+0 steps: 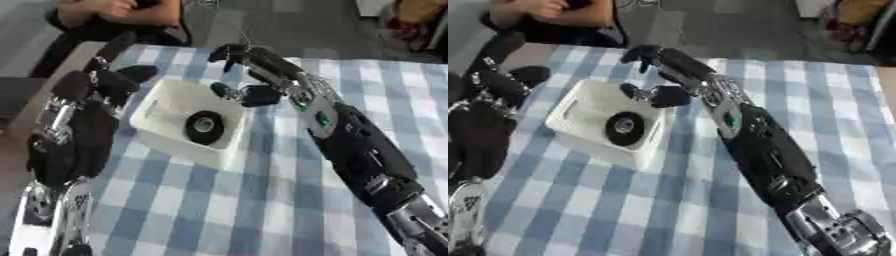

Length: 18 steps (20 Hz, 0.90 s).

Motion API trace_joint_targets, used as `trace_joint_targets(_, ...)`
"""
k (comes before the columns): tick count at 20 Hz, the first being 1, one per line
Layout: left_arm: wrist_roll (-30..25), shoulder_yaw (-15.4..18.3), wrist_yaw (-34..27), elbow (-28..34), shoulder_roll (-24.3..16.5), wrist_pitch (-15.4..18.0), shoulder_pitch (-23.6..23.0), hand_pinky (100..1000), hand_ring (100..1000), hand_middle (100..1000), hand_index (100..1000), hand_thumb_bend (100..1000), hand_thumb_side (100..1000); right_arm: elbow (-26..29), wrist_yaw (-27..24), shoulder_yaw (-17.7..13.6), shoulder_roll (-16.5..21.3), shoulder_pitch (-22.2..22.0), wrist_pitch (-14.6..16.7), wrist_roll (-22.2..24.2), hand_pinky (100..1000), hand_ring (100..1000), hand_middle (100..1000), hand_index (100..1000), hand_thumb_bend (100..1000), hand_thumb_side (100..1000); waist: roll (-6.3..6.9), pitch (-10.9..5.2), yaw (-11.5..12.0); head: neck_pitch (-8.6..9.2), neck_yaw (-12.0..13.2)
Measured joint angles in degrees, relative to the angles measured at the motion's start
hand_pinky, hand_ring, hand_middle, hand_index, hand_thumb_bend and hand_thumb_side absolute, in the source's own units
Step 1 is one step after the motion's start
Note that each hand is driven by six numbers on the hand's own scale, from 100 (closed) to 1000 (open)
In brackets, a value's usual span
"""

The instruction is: Pick up objects on the table and place them in the box.

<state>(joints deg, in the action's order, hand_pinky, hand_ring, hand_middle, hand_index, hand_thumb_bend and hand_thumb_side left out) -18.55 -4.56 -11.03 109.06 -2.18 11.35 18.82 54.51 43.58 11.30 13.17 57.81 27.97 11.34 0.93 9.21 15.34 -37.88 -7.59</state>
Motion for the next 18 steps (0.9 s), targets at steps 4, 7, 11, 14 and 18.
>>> trace_joint_targets(4,0.02,0.01,0.13,-0.02,-0.13,0.02,-0.43,910,746,955,631,100,938,1.05,-0.25,0.21,1.1,-0.1,0.23,0.11,908,700,854,893,300,859,-0.49,-0.26,-2.18,0.0,0.51)
trace_joint_targets(7,0.2,0.19,0.67,-0.34,-1.16,0.15,-1.95,914,747,960,628,101,947,4.57,-2.76,0.35,3.78,-2.28,0.01,-0.08,909,685,844,885,296,855,-1.02,-1.67,-5.41,-0.12,2.07)
trace_joint_targets(11,0.89,1.1,2.0,-1.26,-2.84,0.51,-4.65,921,750,969,622,102,964,11.9,-8.2,-0.59,8.15,-8.82,-2.55,-0.51,913,681,841,880,287,857,-1.69,-3.36,-10.31,-0.92,4.75)
trace_joint_targets(14,1.46,1.79,3.27,-2.27,-4.07,0.78,-7.25,927,754,978,618,105,982,19.26,-12.2,-1.78,9.92,-14.83,-4.66,-0.39,916,670,836,875,282,856,-2.58,-5.2,-14.8,-1.82,6.89)
trace_joint_targets(18,1.74,2.11,5.13,-4.12,-4.59,0.87,-8.84,932,758,986,614,101,996,28.77,-14.92,-5.54,10.3,-22.9,-8.49,-1.77,918,660,831,869,276,853,-2.93,-6.1,-17.94,-2.59,8.38)
